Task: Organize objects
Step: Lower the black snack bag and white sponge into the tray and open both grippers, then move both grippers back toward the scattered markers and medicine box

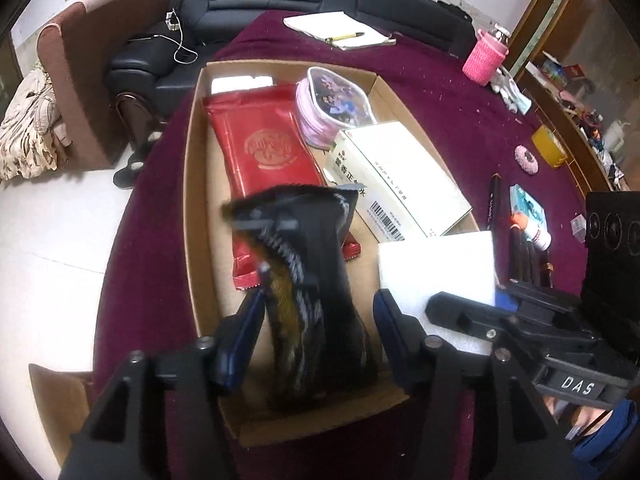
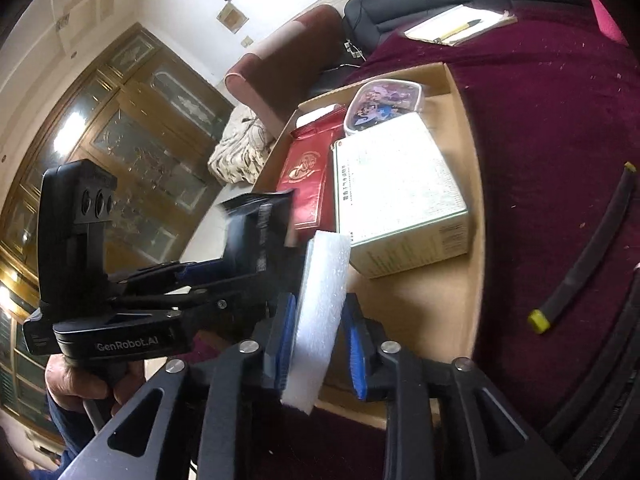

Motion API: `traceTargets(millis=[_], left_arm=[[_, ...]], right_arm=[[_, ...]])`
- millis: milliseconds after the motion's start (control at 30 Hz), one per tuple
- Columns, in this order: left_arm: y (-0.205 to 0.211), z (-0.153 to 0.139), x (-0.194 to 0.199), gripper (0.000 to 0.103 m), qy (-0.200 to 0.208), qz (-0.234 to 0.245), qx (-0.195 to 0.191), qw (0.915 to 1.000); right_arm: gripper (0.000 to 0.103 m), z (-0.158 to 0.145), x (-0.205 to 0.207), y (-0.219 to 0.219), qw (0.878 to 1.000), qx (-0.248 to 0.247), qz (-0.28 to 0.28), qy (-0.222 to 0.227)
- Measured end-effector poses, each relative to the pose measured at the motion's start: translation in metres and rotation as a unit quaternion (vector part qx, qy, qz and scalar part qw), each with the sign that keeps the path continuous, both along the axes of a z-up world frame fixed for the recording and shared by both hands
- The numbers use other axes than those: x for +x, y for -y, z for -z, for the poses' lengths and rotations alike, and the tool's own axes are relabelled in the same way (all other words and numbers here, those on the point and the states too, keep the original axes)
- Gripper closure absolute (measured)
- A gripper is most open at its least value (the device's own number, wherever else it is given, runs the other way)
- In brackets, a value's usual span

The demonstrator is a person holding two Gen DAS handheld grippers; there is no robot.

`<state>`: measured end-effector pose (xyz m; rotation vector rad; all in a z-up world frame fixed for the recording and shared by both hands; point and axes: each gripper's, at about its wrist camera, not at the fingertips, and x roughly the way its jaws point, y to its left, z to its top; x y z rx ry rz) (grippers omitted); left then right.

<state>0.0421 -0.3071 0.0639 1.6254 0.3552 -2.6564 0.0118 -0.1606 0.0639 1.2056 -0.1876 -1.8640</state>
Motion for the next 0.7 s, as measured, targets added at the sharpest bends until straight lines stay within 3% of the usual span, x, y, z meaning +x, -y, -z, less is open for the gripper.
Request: traceTargets(millis=[33,233,367,533,700], left_arm=[[0.001,-0.003,0.004,0.047,-0.007,-0.003,0.001,1.0],[0.017,-0.024,0.031,0.042,-0.06,-0.037,0.029,0.997],[0.02,-0.032,0.044,0.04,-0.08,-0.044,0.039,0.995],[0.022,-0.035,0.052,0.039,-0.09,-0.05,0.043,0.9938],[0.021,-0.033,0.056,0.039,-0.092,-0.058,0.047,0.993]], right_arm=[[0.061,-0.002,0.0,-0.004,1.0,-0.004,0.004,-0.001],[0.062,-0.016,0.005,-0.02,0.999,-0.032,0.028,-0.022],[0.085,-0.009,0.008,-0.007,0.999,-0.03,0.017,-0.009],[0.085,0.008,0.01,0.019,0.998,-0.055,-0.009,0.021],[0.083,0.002,0.009,0.013,1.0,-0.014,0.005,0.003]])
